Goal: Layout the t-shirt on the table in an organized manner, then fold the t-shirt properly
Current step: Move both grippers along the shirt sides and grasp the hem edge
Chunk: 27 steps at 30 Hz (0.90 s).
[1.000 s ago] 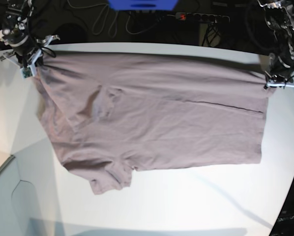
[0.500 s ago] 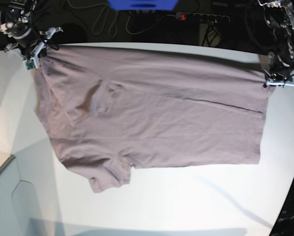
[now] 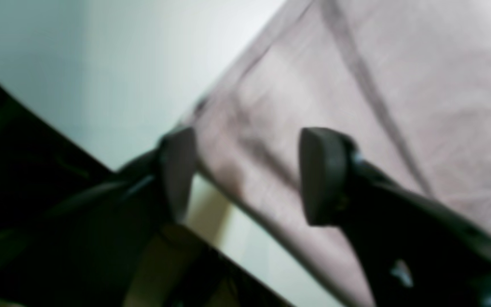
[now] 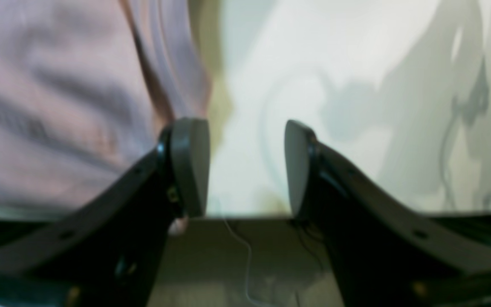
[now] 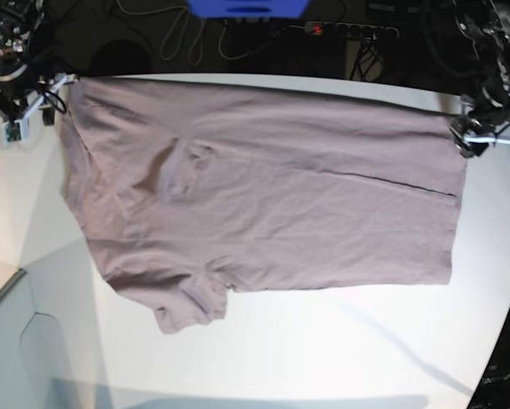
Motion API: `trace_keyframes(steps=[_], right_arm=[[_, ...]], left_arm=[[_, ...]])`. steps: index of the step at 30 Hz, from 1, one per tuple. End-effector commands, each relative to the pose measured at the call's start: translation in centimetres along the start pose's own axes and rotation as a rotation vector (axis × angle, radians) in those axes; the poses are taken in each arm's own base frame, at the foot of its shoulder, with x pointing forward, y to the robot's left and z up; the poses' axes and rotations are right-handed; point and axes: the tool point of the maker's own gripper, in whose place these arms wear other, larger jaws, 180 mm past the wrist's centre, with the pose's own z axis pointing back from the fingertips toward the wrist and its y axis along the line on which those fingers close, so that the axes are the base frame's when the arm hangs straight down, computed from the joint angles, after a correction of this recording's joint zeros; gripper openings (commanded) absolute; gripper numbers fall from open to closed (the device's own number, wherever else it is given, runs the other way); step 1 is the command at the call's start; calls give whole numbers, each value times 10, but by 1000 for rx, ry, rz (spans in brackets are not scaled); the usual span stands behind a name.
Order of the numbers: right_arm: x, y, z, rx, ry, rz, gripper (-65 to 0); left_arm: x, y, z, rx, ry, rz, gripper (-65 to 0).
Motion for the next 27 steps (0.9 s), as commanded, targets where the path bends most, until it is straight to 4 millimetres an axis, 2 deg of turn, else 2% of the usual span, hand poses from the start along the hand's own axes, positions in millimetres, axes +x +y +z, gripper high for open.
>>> trace_keyframes(steps=[1,4,6,10,12,14,18,21,24,27], right_arm=[[16,-4,0,-9,-48,2,-359],[51,-9,-10,-22,-127,-12,-359],[84,-5,-19,-12,-196,-10,-359],[143,12,-44,57,-297,10,-358],[165,23,-62,107,-313,12,-358],[188,24,-84,144,-321,-4,-355],[199,23,-131,214,-238,-53,-300],[208,21,-156,271,-213,-121,-283],[217,24,-170,320,-253,-193,-282],[216,28,-177,351,-293,-252,-281]], left_arm=[[17,-7,6,-18,-57,-13,-231],[37,-18,11,-41,-124,-2,-194],[55,-29,9,-63,-163,14,-192],[84,-55,5,-116,-228,36,-189],[97,-66,2,-138,-256,51,-188],[108,-77,-5,-161,-266,76,-188],[118,-89,-22,-185,-253,122,-188],[120,-94,-35,-193,-232,151,-187],[125,-102,-44,-202,-211,115,-187],[130,-111,-54,-208,-211,76,-187]])
